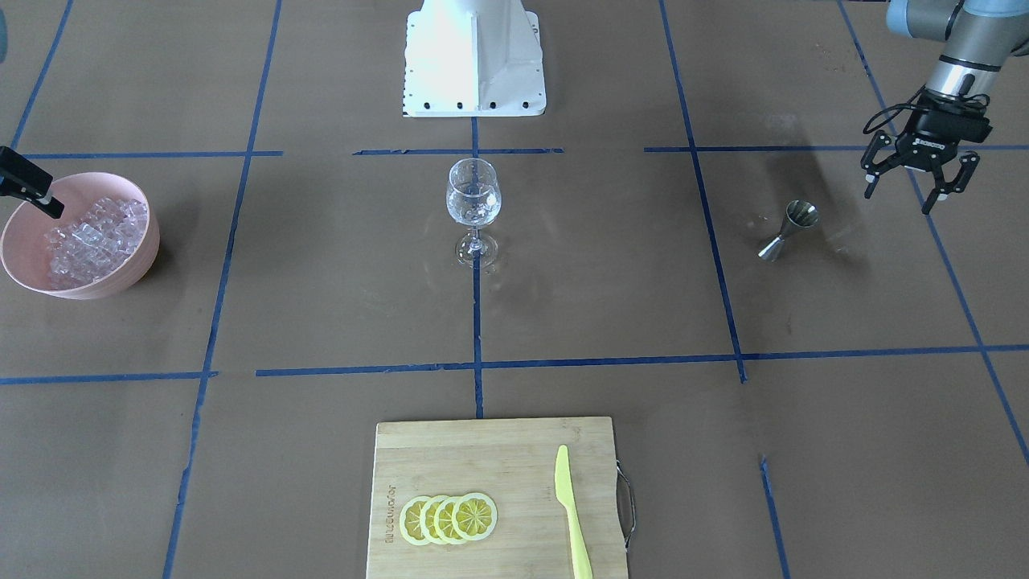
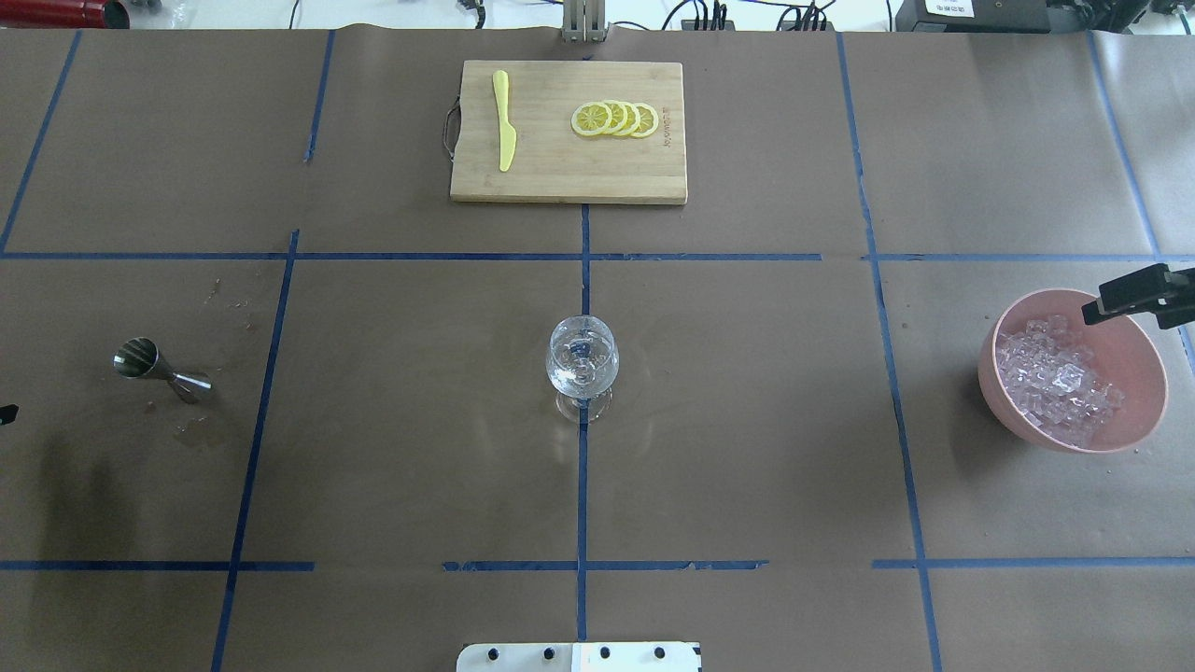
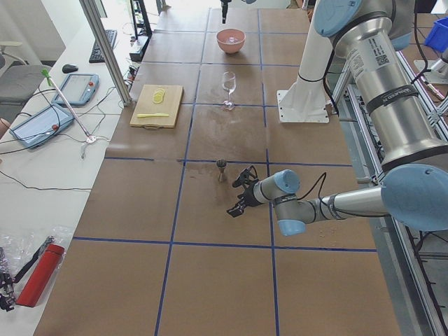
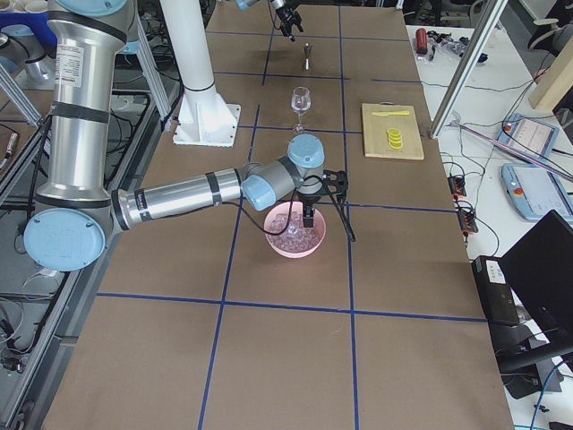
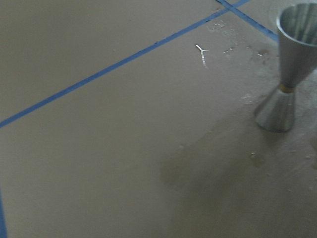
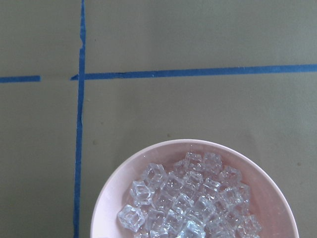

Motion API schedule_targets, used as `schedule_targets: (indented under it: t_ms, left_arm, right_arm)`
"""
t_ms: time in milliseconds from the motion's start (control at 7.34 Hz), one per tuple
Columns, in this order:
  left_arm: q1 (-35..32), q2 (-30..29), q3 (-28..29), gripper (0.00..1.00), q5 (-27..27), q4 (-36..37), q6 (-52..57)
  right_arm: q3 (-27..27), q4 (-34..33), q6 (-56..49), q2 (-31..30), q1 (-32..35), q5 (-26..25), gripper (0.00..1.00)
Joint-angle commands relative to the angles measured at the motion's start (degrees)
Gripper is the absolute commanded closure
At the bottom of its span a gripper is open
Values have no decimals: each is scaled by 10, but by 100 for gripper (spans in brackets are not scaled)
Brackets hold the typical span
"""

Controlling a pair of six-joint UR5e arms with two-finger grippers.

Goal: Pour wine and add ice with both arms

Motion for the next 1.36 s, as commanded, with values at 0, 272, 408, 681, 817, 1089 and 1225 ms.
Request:
schedule_targets:
  t_ms: [0,272,408,681,817,1089,1225]
  left_arm:
    - [-164,-50,9,1,-183,109,19]
    - [-234,-78,12,0,-281,167,18]
    - [-233,-80,15,0,-282,167,17]
    - [-234,-80,15,0,-282,165,17]
    - [-234,-80,14,0,-282,162,16]
    - [-234,-80,15,0,-282,160,16]
    - [-234,-80,15,0,-282,159,16]
  right_arm:
    - [-20,0,43,-7,-33,-18,0]
    - [-22,5,155,-6,-61,-30,0]
    - [-22,4,170,-6,-67,-37,0]
    - [-34,3,212,-3,-91,-40,1]
    - [-40,4,230,0,-102,-40,3]
    - [-49,4,236,0,-104,-41,10]
    - [-53,4,236,1,-104,-41,15]
